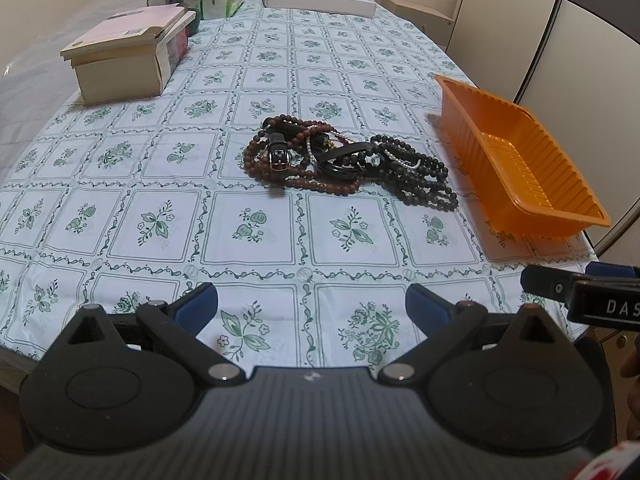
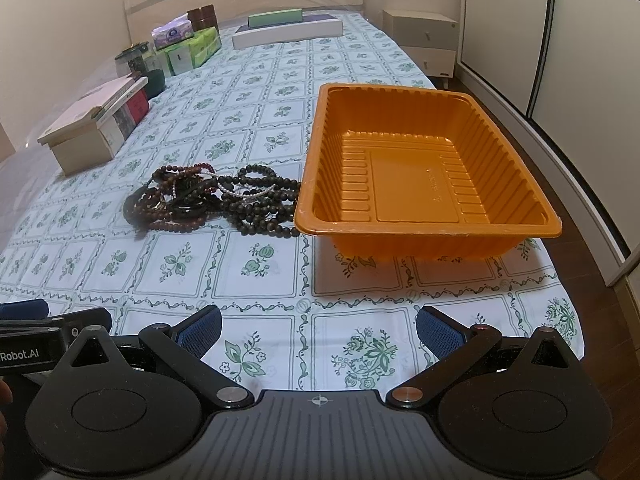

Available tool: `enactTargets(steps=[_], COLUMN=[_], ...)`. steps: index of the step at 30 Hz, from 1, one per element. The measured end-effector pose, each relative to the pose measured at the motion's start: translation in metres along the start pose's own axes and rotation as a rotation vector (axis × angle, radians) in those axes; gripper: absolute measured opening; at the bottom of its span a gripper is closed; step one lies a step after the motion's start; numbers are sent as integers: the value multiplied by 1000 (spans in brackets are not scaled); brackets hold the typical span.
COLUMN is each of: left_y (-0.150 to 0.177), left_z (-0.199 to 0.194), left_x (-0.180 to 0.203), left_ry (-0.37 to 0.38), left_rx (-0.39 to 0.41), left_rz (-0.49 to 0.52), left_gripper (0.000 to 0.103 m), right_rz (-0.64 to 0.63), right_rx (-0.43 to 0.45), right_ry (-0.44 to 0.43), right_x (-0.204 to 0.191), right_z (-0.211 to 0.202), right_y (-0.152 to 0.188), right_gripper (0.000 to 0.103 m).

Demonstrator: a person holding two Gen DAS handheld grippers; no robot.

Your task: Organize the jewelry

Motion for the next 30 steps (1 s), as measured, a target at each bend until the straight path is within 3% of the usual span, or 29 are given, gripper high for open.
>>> enactTargets(steps=[22,30], left_y=[-1,-5], left_z=[0,-1], left_x=[3,0], left_ry=[8,46], left_rx=[-2,4], left_rz=[-1,-44], left_gripper=[100,100], right_rz=[5,151], right_rx=[0,24], right_ry=[0,-32], right_x=[2,25], right_z=[1,1], right_y=[0,-3], right_gripper=[103,103])
Point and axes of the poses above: each gripper's, at about its wrist camera, not at the fingertips, and z roughly the way its jaws point, x to its right, y to its underside, the point moved 8 cm from there along z, roughly the way its jaws point, and after that the axes turned 11 degrees about y, right-handed, at the moved point
